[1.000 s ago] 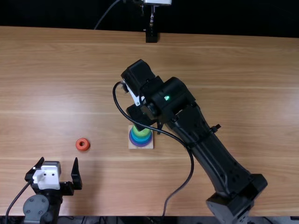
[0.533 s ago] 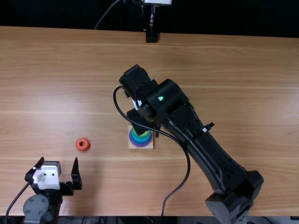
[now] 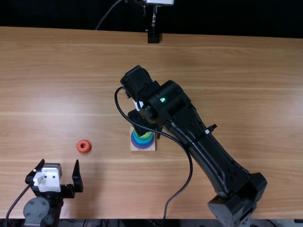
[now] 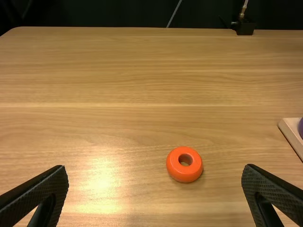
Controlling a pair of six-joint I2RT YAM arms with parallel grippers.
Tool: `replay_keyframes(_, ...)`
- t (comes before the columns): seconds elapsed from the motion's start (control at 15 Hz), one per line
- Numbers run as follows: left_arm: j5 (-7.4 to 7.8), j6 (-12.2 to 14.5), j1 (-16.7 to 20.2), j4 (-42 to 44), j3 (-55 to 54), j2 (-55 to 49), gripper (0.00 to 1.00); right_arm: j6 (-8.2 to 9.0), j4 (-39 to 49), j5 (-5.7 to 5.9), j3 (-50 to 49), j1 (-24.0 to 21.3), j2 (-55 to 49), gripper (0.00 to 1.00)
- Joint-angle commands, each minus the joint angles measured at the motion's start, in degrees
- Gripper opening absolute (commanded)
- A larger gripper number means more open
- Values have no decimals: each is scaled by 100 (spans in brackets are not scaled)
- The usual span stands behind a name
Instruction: Build the Hanoi tower: stack the rings onto the peg from bottom to top in this color order: purple, dark blue, light blue, dark green, light green, yellow, orange.
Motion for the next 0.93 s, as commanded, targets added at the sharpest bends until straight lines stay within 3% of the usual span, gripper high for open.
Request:
replay_keyframes(0.0, 35, 14, -5, -457, -644, -62, 100, 53, 168, -11, 31, 61, 186, 0)
replay_keyframes(0.27, 35, 14, 4, -457, -644, -62, 100, 43, 242, -11, 14, 70, 248, 1)
replay_keyframes(0.33, 35, 14, 4, -457, -644, -62, 100, 53, 221, -1, 14, 70, 248, 30)
replay_keyframes(0.4, 35, 14, 4, -457, -644, -62, 100, 43, 231, -1, -39, 70, 248, 82)
replay_keyframes(0.47, 35, 14, -5, -457, -644, -62, 100, 32, 231, 20, -57, 70, 248, 100)
replay_keyframes(0.73, 35, 14, 4, -457, -644, -62, 100, 43, 305, 52, 40, 44, 230, 100)
replay_keyframes(0.87, 35, 14, 4, -457, -644, -62, 100, 22, 885, 52, 31, 0, 213, 100)
